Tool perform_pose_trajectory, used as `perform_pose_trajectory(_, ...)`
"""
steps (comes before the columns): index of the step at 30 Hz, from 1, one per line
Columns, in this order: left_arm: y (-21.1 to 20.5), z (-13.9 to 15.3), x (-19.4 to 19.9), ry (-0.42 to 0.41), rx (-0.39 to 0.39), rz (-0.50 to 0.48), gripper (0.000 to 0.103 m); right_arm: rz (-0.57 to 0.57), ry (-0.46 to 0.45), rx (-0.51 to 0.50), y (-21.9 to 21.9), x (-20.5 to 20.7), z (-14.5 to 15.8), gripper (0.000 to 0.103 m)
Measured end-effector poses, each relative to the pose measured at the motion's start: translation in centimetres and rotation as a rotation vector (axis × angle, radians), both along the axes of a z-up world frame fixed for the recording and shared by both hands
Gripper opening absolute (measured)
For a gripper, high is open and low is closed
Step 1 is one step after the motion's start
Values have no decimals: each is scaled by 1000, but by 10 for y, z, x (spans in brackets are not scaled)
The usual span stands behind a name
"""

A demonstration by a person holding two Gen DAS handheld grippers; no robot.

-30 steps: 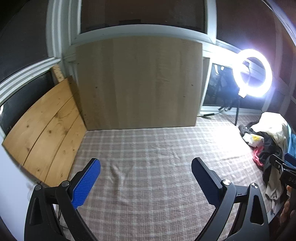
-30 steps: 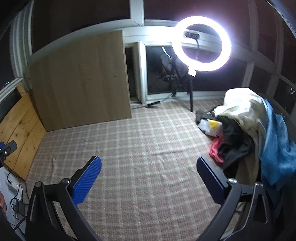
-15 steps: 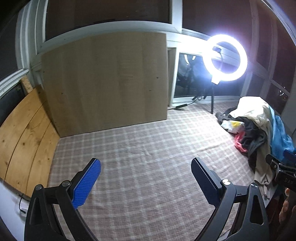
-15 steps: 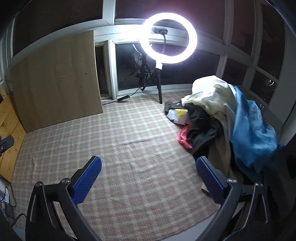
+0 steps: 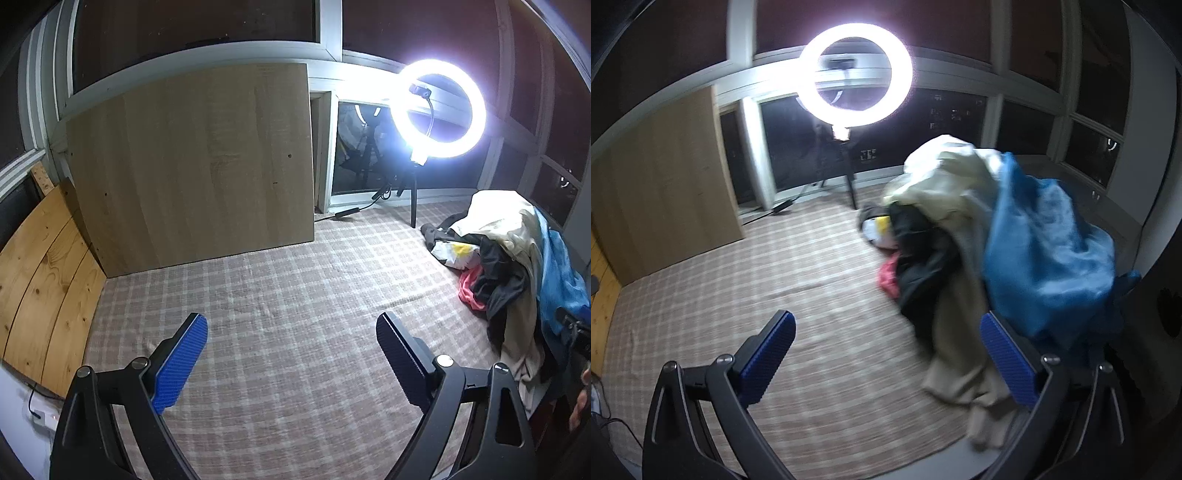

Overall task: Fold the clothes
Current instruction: 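Grasp the blue striped garment from the pile with the right gripper and lift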

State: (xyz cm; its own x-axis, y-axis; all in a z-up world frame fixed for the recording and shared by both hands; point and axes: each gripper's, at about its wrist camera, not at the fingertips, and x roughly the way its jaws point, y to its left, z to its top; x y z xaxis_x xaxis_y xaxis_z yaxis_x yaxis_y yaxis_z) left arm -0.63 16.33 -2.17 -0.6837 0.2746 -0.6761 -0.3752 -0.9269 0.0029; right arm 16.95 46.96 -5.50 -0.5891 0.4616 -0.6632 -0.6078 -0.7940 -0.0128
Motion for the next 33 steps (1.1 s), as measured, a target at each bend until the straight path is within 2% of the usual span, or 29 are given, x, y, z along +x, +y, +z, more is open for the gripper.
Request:
perform_pose_trajectory(7,57,7,3,-20,1,49,93,-18,-57,60,113,32,3,101)
perform_pose_trajectory(10,85,8,6,-18,0,61,94,-24,-85,41,164,53,2,101)
perform_pose_trajectory(12,100,6,8,-15,-10,62,94,13,-89,5,188,68,0,101)
perform_pose_trajectory(15,128,0,8,-32,-19,51,94,70,-152,-7,200,79,-14,101)
perform_pose_trajectory(19,159,-7,11,-54,-18,29,94,150,-229,2,195,84,-40,101)
perform_pose_trajectory(23,181,-10,16,-60,-26,4,93,264,-270,46,180,74,-67,101)
perform_pose_trajectory(27,192,-7,19,-49,-40,-1,94,323,-312,156,174,58,-89,100)
perform_pose_trajectory(29,192,-6,18,-46,-48,8,94,311,-334,166,184,51,-93,76)
perform_pose_trajectory(30,191,-6,17,-48,-50,14,94,309,-330,138,192,49,-92,41)
perform_pose_trajectory(31,190,-6,16,-50,-51,20,94,302,-306,68,205,48,-89,14)
perform_pose_trajectory(33,187,-6,14,-53,-54,32,94,277,-233,-50,229,51,-80,8)
